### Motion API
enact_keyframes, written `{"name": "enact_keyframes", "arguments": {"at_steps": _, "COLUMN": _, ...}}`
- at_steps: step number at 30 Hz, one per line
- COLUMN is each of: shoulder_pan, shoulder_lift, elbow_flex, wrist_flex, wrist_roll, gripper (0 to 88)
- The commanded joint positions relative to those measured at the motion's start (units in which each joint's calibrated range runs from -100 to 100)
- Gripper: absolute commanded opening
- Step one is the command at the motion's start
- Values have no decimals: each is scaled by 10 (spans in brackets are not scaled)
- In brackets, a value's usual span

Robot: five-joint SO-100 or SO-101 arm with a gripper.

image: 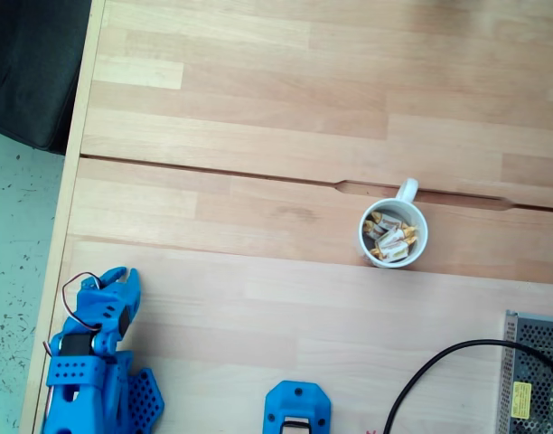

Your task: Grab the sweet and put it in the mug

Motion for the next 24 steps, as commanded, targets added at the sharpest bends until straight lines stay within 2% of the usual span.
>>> {"name": "enact_keyframes", "arguments": {"at_steps": 1, "shoulder_pan": -4, "shoulder_lift": -22, "elbow_flex": 16, "wrist_flex": 1, "wrist_roll": 0, "gripper": 46}}
{"name": "enact_keyframes", "arguments": {"at_steps": 24, "shoulder_pan": -8, "shoulder_lift": -32, "elbow_flex": 16, "wrist_flex": 6, "wrist_roll": 0, "gripper": 57}}
